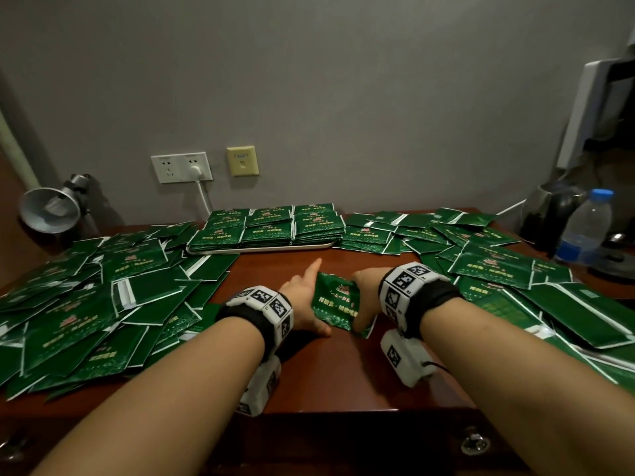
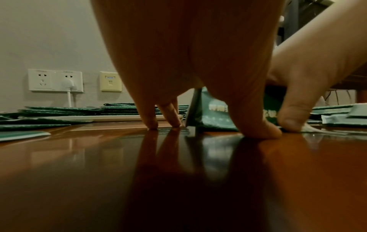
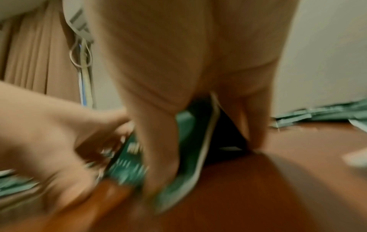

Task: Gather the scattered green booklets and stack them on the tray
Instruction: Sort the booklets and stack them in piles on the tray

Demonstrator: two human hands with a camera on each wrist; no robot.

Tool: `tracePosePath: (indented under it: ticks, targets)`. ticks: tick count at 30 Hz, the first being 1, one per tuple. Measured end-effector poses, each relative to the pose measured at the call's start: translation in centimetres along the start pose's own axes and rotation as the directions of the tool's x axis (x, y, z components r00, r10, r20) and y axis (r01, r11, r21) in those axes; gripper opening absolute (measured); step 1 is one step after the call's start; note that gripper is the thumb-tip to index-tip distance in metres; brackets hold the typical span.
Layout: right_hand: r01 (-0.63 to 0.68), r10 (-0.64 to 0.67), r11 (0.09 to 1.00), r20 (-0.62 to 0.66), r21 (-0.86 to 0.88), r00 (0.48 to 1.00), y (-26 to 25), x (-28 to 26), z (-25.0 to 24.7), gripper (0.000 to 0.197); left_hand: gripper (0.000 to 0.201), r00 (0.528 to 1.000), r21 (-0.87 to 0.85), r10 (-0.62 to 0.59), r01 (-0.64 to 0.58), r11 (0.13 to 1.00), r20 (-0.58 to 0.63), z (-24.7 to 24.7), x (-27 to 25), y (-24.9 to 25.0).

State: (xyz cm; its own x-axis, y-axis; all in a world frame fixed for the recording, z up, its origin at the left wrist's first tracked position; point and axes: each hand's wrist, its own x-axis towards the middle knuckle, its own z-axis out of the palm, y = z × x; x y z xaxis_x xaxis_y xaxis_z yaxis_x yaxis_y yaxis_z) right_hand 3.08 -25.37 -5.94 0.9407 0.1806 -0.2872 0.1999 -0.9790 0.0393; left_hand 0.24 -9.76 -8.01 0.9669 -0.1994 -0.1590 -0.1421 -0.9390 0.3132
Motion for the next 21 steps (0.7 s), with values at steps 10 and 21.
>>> tracePosePath:
  ticks: [10, 21]
  targets:
    - [0.155, -0.118, 0.982, -0.296, 0.104, 0.948, 0.4, -2.4, -0.4, 0.031, 0.023, 0.904, 0.091, 0.194, -0.172, 0.981, -0.381, -1.0, 0.0, 0.1]
    - [-0.028, 0.090, 0.936, 0.161, -0.350, 0.983, 7.1, -5.8, -1.5, 0.068, 0.007, 0.899, 0.048, 0.241, -0.240, 0.969, -0.366, -1.2, 0.0, 0.1]
